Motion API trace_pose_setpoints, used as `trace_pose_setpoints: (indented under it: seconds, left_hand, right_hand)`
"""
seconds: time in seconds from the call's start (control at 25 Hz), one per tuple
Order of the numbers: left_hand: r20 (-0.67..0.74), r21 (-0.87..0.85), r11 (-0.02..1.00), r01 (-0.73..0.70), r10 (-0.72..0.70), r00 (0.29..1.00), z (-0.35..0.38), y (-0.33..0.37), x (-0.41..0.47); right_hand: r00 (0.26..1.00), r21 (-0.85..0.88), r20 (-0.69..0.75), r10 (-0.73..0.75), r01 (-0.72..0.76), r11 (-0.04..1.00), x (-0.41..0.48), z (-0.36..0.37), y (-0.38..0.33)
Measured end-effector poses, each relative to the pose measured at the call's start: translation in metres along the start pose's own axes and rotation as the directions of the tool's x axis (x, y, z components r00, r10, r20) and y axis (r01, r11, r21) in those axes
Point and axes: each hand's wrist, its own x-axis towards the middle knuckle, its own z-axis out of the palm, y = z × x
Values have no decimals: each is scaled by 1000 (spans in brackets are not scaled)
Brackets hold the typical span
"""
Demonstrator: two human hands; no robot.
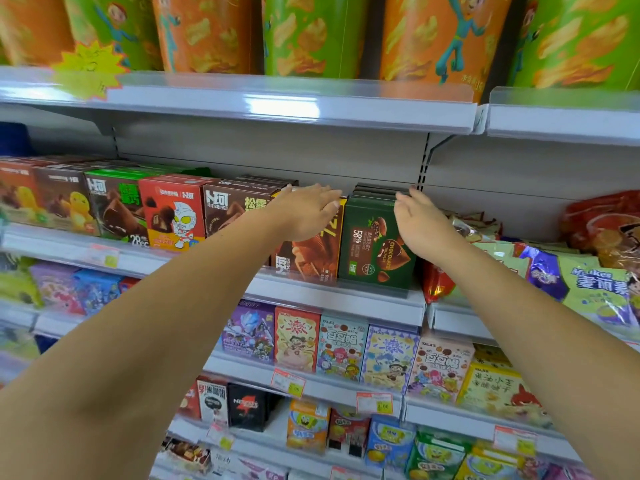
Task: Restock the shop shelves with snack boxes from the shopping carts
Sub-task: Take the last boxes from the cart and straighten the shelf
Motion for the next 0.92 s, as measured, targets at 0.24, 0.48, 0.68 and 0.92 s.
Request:
trace_pose_setpoints:
  seconds: [0.24, 0.48, 0.68, 0.92]
  left_hand:
    - [-157, -15, 998, -63, 60, 986, 7, -40, -27]
    - [-342, 78, 997, -25, 50, 938, 25, -147, -86]
    - [-301, 127, 992, -6, 44, 952, 15, -244, -109]
    - [-200, 128, 989, -71, 96, 975, 9, -289, -102]
  right_hand:
    - [969, -385, -148, -199, 129, 914, -26, 19, -32]
    - [912, -469, -199, -358, 232, 852, -42, 113, -111]
    - [939, -522, -243, -243, 85, 849, -21, 160, -180]
    - [976, -570, -217, -36, -96, 816, -12, 170, -201]
